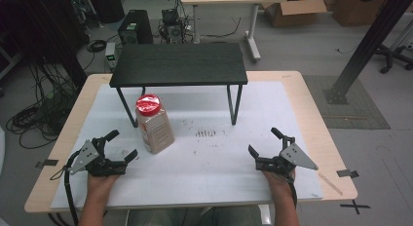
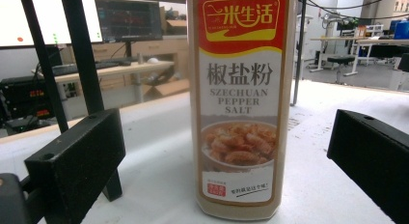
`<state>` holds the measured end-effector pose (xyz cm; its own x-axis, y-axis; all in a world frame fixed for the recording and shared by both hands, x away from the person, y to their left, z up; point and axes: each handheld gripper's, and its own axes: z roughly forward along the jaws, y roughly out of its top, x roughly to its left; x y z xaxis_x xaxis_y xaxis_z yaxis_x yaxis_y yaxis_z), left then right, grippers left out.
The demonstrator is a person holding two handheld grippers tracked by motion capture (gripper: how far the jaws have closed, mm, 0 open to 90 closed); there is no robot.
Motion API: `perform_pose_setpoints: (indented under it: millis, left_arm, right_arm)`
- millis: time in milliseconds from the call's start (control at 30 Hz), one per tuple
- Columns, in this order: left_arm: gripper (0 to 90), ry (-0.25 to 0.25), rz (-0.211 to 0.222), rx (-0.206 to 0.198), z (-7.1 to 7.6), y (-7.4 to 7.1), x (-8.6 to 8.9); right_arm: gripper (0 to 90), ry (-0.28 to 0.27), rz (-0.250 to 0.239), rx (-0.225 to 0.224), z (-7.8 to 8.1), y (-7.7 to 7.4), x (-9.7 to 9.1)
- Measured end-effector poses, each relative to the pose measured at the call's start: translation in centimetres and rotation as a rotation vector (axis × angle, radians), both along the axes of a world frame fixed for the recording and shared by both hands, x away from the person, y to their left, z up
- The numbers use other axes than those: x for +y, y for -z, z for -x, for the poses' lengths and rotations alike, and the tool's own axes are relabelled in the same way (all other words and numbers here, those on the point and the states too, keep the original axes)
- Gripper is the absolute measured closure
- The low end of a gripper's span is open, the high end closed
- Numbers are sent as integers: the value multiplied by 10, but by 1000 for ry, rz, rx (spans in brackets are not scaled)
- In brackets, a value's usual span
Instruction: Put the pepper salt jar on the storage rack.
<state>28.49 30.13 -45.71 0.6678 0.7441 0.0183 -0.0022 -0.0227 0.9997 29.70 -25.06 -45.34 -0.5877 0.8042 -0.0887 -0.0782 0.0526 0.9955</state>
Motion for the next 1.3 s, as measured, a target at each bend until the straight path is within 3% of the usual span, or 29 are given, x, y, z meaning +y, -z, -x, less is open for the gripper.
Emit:
perform_pose_setpoints:
  millis: [1300]
  left_arm:
    - [2, 2, 2, -1, 0, 0, 0]
  right_arm:
    - [1, 4, 8, 5, 0, 0, 1]
